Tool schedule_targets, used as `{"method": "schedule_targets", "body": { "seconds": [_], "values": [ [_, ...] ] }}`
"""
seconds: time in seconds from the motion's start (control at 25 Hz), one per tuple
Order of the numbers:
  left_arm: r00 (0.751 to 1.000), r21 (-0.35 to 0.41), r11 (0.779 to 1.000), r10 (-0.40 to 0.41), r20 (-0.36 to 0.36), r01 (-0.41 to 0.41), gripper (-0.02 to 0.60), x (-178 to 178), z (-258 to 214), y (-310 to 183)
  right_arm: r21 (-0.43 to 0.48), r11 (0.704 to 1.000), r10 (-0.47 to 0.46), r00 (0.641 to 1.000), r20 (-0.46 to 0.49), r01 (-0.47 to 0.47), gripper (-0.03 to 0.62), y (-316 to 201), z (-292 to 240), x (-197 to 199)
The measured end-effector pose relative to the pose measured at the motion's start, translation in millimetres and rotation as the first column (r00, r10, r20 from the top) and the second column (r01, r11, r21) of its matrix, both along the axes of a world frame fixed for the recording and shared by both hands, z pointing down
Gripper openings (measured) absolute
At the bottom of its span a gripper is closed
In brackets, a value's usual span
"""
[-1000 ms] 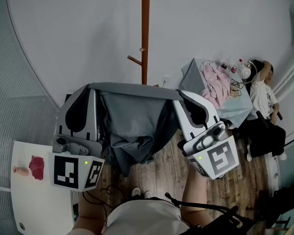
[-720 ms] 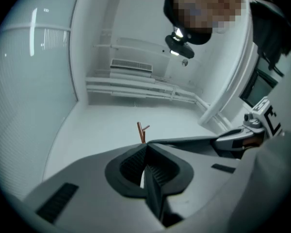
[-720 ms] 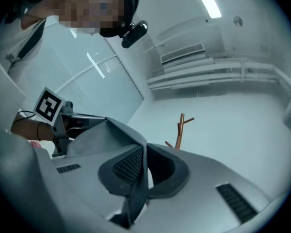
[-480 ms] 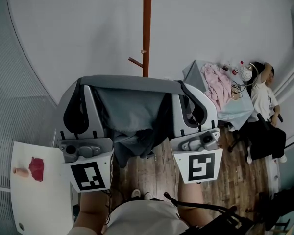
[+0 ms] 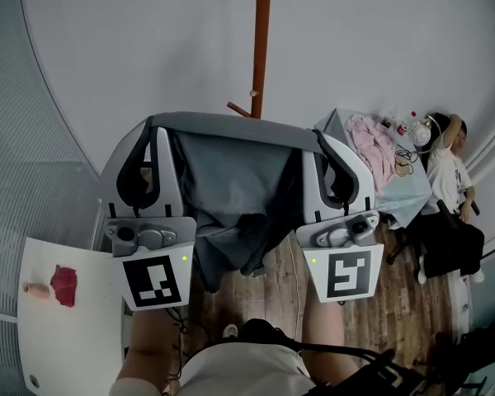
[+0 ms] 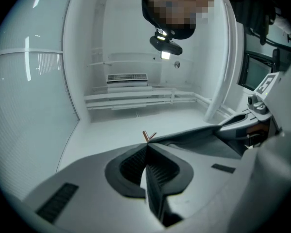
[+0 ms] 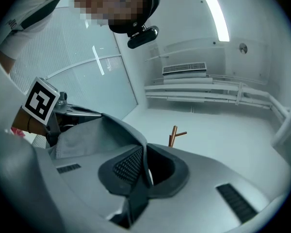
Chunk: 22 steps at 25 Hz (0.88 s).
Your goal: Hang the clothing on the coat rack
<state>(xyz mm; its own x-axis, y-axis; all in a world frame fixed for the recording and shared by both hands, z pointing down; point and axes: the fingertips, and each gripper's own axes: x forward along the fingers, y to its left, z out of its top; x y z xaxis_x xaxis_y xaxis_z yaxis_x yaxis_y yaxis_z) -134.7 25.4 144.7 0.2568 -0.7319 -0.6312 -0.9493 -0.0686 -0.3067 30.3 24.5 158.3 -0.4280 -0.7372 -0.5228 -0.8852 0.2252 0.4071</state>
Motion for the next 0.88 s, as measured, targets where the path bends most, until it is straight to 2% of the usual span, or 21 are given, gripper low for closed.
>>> {"method": "schedule_targets", "body": {
  "seconds": [0.36,0.88],
  "values": [
    [1.000,-0.002,1.000,-0.002,0.005,0.002,0.014,4,1,-33,0.016,1.000,0.000,1.000,-0.010,0.000,0.029,-27,-3,6],
    [0.994,0.070,0.992,-0.106,0.024,0.104,0.014,23,-35,-94,0.058,0.990,-0.130,0.991,-0.005,0.130,0.029,-107,-32,25]
  ]
}}
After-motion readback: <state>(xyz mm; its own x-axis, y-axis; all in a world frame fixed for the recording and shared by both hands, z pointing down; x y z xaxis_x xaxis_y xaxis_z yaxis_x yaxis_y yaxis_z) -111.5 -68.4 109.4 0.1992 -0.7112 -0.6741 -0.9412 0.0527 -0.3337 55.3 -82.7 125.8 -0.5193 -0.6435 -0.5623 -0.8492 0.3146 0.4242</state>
